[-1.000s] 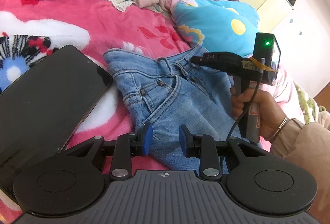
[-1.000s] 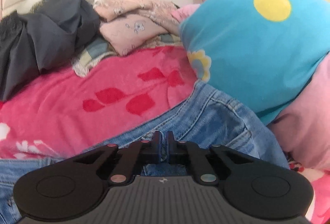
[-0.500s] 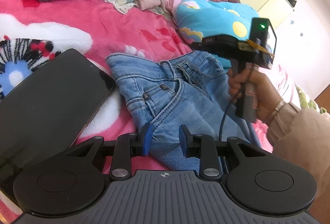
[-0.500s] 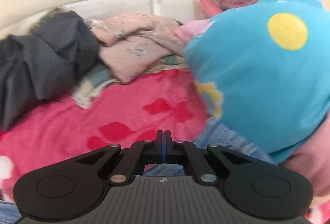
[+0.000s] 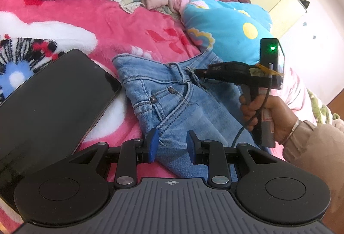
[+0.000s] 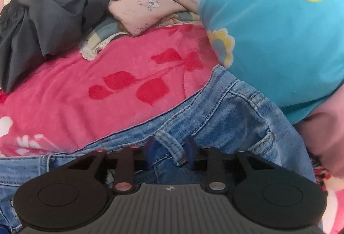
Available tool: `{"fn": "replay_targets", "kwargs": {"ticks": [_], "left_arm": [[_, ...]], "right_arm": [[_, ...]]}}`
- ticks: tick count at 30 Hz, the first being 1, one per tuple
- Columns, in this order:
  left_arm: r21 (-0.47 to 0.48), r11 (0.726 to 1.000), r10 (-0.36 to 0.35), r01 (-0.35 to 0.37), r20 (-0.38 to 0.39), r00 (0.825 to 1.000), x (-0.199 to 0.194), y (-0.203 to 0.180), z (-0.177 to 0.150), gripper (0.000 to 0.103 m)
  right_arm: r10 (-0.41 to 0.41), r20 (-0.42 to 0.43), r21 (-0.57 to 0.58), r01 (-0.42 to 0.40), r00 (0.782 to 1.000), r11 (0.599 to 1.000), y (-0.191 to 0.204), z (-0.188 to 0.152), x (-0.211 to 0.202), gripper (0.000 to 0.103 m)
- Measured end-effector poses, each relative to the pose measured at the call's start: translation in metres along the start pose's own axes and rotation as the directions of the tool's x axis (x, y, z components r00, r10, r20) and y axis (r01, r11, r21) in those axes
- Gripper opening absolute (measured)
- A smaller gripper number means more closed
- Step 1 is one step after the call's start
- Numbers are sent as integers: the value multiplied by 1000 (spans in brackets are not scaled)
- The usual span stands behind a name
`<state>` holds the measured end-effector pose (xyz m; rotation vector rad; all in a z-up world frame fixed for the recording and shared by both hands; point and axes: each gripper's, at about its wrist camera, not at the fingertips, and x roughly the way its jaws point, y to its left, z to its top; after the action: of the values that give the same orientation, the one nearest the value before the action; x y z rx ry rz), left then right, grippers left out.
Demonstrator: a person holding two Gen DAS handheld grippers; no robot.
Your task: Fold clothes
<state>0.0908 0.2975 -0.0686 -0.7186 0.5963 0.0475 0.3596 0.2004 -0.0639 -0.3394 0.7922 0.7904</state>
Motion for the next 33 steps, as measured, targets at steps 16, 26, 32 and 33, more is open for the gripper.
{"fn": "replay_targets", "kwargs": {"ticks": [16,26,32,33], "left_arm": [[2,1000,5,-5,9,1000,1,1,0,28],[20,999,44,-44,26,999,5,-6,0,28],[39,997,69,-71,55,996,0,-8,-3,28],[40,997,70,-72,60,996,-1,-8,-3,28]], "right_arm": [[-22,155,60,13,988,998,9,20,-2,1],[-22,67,90,16,998,996,5,15,22,9],[-53,145,152,31,988,988,-9,6,-79,42],[-59,159,176,31,985,984,-13,-1,-104,42]]}}
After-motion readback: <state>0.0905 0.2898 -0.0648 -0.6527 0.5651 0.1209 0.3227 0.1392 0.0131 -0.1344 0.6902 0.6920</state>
